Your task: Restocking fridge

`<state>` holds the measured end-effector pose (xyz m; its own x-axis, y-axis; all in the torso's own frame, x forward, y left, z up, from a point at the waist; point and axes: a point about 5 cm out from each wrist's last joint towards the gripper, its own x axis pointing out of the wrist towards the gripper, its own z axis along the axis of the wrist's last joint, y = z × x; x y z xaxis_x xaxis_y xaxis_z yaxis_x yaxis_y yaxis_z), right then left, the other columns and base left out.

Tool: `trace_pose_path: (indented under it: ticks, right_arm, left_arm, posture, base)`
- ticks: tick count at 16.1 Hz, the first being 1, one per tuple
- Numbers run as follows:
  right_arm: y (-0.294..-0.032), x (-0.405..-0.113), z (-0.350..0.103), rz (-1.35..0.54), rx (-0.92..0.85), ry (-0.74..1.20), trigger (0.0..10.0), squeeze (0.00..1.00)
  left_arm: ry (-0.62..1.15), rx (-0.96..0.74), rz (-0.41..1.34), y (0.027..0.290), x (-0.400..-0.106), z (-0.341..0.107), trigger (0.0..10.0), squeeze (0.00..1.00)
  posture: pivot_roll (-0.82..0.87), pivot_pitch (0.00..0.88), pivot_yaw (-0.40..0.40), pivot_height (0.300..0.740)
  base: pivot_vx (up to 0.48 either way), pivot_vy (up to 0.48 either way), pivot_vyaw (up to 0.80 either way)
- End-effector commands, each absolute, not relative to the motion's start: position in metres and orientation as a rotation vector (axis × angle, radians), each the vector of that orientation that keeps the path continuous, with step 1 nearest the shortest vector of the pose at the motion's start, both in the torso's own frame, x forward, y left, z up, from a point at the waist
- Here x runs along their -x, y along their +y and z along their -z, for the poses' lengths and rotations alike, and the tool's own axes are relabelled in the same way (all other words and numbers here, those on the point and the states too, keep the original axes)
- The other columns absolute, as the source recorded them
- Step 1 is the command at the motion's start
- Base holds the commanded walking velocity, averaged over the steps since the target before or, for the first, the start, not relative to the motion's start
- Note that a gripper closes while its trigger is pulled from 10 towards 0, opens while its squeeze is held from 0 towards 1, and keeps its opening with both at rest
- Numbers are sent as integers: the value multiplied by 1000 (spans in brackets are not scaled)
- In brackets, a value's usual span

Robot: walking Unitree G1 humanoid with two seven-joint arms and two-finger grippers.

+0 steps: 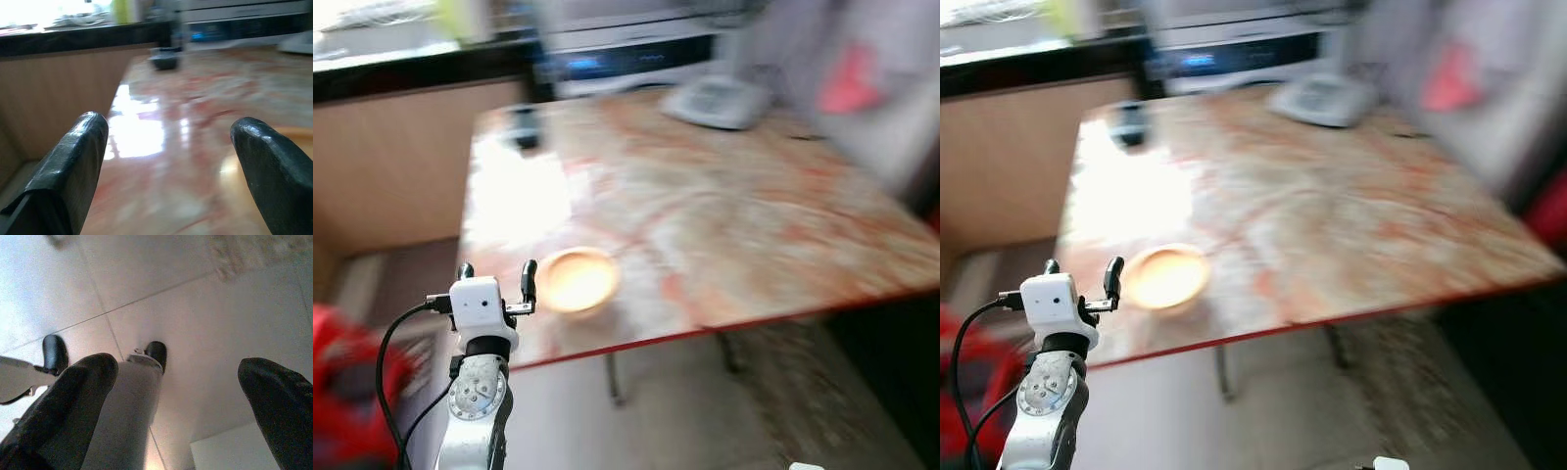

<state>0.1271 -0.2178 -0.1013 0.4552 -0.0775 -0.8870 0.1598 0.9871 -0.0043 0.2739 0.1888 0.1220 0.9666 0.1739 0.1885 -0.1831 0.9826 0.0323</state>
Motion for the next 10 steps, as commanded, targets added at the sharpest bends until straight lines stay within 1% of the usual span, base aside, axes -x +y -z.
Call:
trace_pose_path:
  ticks: [1, 3, 5, 10]
  right_arm:
    - [-215, -125, 102, 155, -105, 1090, 10000, 0]
    - [-215, -125, 103, 157, -105, 1091, 10000, 0]
    - [-215, -126, 102, 153, -100, 1090, 10000, 0]
    - [-215, -126, 102, 157, -100, 1088, 10000, 0]
  left_arm:
    - [-182, -31, -194, 190, -274, -124, 10000, 0]
    - [-174, -10, -189, 190, -275, -124, 10000, 0]
    - [-144, 48, -155, 190, -280, -122, 10000, 0]
    - [-112, 54, -55, 188, -286, -122, 10000, 0]
  posture:
    - [82, 65, 29, 740]
    - [81, 65, 30, 740]
    - [83, 64, 28, 740]
    - [78, 62, 27, 740]
  base:
    - [0, 0, 0]
    - [0, 0, 0]
    - [0, 0, 0]
    - [0, 0, 0]
